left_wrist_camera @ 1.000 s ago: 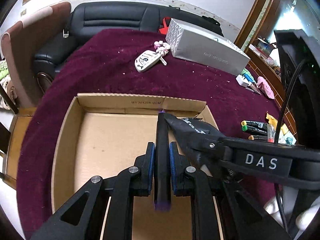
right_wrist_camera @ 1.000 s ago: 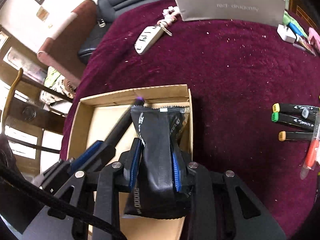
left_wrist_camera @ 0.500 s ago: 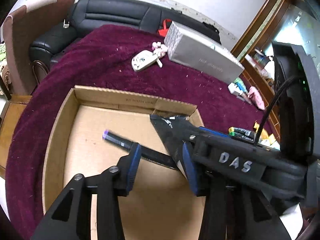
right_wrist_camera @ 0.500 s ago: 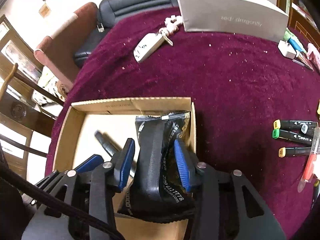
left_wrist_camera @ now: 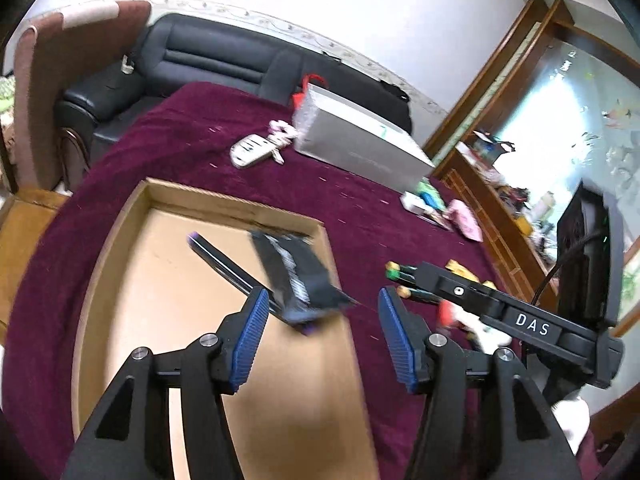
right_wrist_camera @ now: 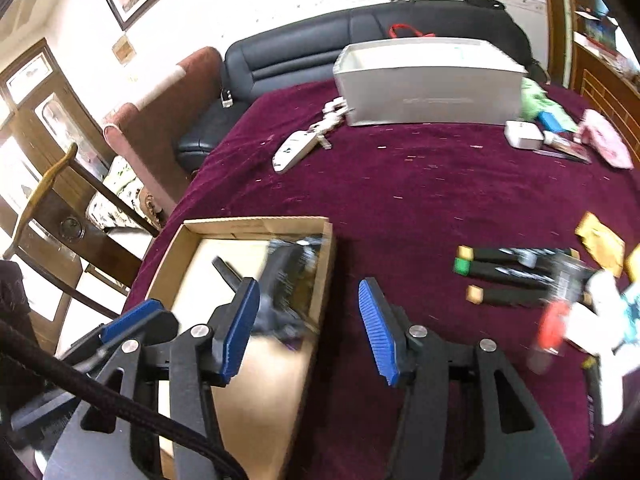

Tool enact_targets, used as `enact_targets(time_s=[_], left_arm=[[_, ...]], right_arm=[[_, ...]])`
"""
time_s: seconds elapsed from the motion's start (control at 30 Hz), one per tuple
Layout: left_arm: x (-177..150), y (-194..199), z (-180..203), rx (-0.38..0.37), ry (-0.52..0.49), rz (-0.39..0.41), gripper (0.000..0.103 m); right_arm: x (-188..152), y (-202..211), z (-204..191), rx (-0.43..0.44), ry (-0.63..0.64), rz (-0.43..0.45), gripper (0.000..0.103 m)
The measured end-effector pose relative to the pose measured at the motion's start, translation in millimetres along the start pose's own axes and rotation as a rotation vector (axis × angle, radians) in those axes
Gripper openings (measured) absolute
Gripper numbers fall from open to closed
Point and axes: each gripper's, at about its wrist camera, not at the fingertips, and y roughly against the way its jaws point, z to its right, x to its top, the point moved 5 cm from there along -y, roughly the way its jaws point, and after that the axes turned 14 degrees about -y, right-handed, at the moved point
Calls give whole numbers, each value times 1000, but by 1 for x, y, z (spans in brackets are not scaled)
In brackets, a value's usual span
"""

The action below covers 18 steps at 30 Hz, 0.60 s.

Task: Organize objects
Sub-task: 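Open both grippers to drop the marker and bag into the tray, then grasp the clear red-numeral candle package with the left gripper while the right gripper reaches a marker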

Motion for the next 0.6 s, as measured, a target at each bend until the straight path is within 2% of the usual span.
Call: enact_targets(time_s=[0.07,0.17,0.37,0.47,0.6], left_arm=[[-3,2,13,-48,7,-17,54],[-7,2,40,-95,-2,-45,63],[-14,-16,113,-205,-95,-114,63],[-18,-38,148,-225,-152,-149,63],[-26,-62,177,-198,-226,-194,63]], right_arm=[[-2,21,25,3,-26,11,53],[-3,53,68,-9,-65,39,55],[-10,116,168,-107,-113,93,60],[-19,123,208,-179,-110,64,60],[-29,106,226,-261,-45,33,60]])
